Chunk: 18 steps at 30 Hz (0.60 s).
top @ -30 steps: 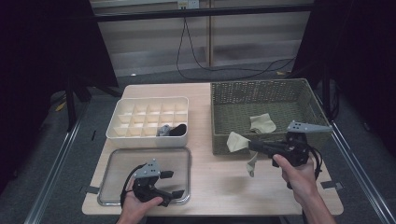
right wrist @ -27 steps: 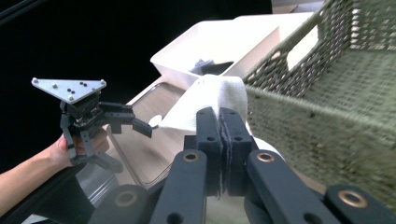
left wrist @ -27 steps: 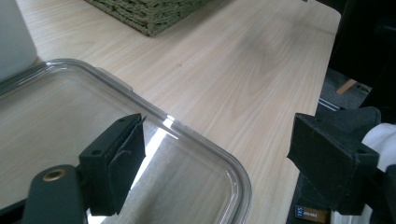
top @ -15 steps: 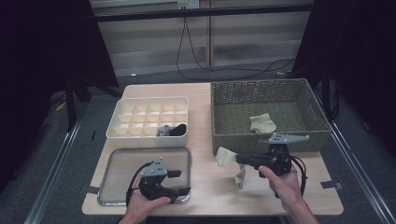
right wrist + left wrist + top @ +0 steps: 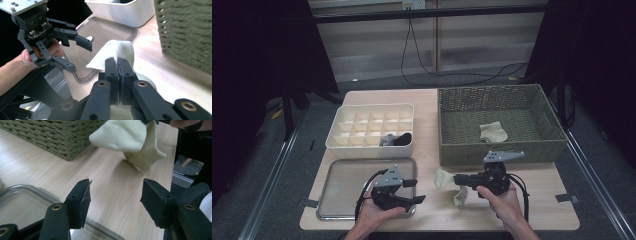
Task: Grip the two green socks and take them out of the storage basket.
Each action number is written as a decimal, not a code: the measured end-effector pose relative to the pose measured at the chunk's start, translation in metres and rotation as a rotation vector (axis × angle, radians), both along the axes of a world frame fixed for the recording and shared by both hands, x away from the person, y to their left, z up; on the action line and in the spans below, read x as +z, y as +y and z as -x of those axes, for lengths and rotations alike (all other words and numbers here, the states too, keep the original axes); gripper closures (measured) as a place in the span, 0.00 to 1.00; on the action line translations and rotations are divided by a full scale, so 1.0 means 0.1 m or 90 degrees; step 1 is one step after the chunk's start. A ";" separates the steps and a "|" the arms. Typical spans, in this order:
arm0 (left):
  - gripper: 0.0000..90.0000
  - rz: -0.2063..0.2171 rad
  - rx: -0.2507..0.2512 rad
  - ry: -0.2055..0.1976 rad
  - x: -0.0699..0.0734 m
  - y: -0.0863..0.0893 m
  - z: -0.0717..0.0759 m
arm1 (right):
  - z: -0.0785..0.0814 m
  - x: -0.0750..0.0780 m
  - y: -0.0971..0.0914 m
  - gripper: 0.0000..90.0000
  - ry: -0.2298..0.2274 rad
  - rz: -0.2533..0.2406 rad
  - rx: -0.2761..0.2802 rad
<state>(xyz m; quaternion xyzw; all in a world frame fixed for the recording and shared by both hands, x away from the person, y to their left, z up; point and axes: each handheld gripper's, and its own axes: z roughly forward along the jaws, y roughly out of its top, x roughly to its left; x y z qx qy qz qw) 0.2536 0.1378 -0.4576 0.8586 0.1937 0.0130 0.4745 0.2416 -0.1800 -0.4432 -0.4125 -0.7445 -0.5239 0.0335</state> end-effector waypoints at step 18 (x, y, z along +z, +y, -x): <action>0.78 -0.006 -0.023 0.036 -0.14 -0.09 -0.06 | 0.01 -0.38 0.23 0.94 0.037 0.074 0.031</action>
